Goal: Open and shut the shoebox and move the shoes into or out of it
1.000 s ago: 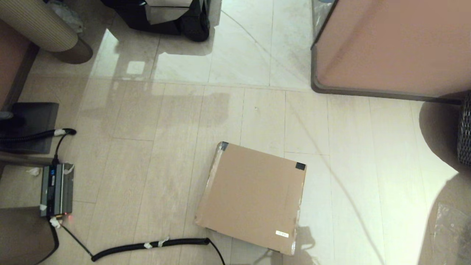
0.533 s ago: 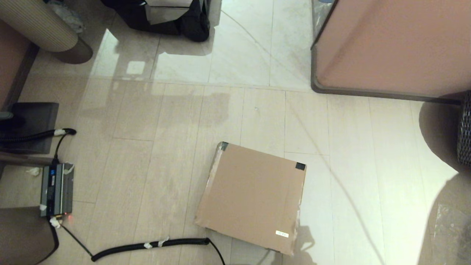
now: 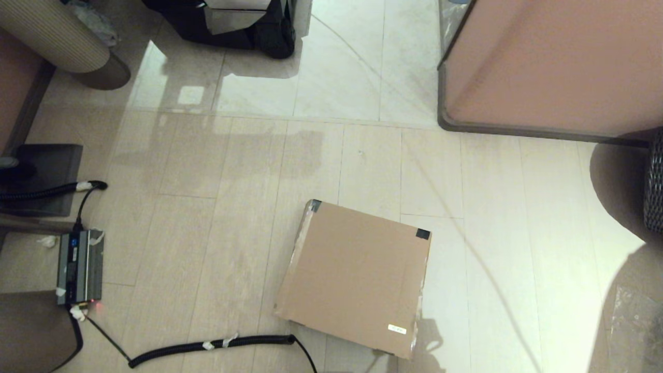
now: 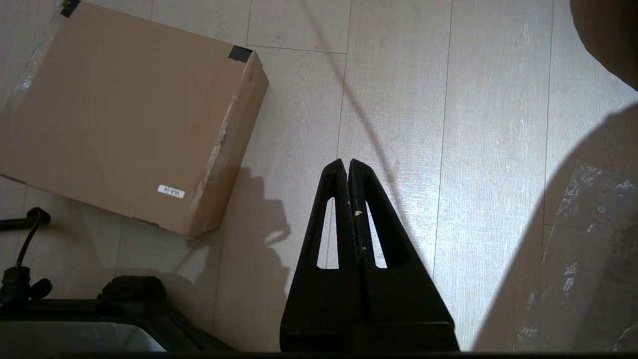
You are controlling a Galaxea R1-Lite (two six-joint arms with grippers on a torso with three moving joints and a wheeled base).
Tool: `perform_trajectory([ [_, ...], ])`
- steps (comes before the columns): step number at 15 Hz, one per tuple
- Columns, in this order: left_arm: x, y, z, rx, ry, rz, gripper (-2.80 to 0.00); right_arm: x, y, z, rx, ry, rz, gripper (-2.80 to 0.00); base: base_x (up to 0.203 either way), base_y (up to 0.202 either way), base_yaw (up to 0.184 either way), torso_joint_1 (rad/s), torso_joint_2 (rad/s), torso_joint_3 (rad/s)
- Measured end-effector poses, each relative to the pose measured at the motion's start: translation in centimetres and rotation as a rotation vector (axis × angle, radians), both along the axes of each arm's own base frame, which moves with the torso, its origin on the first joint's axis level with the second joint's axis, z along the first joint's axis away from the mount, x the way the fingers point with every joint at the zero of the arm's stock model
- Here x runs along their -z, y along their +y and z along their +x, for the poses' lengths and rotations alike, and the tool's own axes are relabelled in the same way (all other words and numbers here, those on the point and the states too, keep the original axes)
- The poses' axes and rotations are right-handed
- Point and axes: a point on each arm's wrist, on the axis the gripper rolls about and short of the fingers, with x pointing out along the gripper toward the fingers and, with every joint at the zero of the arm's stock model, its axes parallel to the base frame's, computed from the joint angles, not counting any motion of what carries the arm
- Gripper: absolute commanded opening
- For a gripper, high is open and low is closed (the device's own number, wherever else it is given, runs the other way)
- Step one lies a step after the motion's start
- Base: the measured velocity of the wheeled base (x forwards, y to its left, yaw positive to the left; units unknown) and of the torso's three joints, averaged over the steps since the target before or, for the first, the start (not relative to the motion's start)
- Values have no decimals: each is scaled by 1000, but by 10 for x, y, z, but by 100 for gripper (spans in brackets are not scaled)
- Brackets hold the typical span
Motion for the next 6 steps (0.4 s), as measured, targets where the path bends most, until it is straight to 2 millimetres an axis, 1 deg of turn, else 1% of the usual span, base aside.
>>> perform_trajectory([
  [6,0,0,0,0,1,0,-280,0,0,0,16,-2,18,-280,0,0,0,0,0,0],
])
